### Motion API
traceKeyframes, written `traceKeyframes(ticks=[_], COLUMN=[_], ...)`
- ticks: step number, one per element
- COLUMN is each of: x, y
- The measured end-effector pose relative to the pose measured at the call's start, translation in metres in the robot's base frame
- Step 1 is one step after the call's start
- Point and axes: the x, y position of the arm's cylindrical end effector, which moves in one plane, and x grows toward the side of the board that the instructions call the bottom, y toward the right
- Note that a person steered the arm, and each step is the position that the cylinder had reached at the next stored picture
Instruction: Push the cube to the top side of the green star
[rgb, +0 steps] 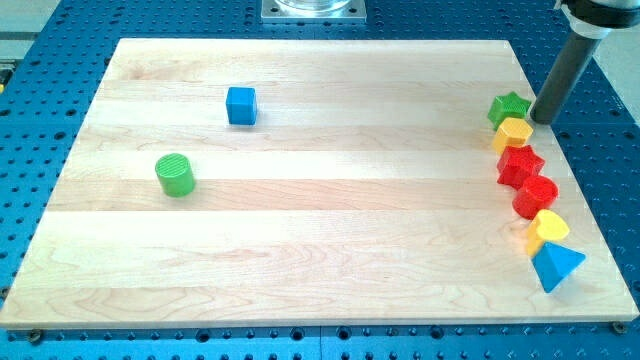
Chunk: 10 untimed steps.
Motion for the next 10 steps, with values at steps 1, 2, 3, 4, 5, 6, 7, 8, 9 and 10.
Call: traceKeyframes(ticks=[1, 2, 3, 4, 5, 6, 7, 8, 9, 10], x=[-0.002, -0.017, -0.072, -0.097, -0.121, -0.139, -0.088, -0.039, -0.002, -0.008], y=[0.022, 0.044, -0.007, -0.115, -0.244, -0.373, -0.498, -0.515, -0.483, -0.406])
